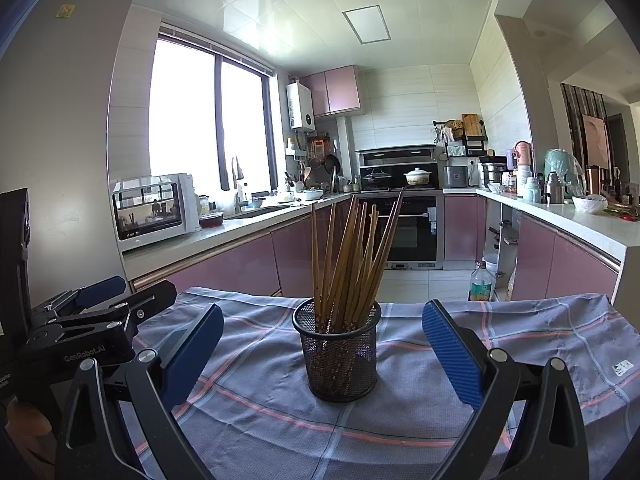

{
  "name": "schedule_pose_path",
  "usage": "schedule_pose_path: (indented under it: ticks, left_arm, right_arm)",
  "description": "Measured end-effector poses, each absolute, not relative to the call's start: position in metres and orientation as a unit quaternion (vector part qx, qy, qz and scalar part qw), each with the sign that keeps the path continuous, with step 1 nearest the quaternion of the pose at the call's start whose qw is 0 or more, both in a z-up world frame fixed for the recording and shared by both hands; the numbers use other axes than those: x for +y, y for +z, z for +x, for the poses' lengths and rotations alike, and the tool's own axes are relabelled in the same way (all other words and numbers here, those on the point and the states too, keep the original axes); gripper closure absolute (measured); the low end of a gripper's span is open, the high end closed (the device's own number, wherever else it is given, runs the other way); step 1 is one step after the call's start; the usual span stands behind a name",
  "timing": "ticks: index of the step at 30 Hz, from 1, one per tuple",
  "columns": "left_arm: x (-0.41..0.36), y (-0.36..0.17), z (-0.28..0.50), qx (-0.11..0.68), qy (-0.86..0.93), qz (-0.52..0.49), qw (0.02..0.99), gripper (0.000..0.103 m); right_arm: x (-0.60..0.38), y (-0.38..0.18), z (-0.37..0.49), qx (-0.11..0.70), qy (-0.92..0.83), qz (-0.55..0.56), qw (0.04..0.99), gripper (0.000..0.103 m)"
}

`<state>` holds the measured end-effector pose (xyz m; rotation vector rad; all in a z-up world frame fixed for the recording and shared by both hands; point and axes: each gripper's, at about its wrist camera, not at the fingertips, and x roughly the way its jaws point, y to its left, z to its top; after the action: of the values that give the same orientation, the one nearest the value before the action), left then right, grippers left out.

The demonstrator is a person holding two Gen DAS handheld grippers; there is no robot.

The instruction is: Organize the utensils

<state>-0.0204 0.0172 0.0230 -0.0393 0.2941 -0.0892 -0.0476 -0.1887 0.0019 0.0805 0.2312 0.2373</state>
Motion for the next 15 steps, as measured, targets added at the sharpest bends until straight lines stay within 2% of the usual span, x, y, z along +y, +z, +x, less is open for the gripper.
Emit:
schedule_pose_path:
  ticks: [15]
  left_arm:
    - [0.0170, 0.0235, -0.0207, 0.146, -0.044, -0.019, 0.988, 0.005]
  right_arm:
    - [-0.1884, 0.0019, -0.0466, 0.115, 0.119, 0.041, 0.985, 0.007]
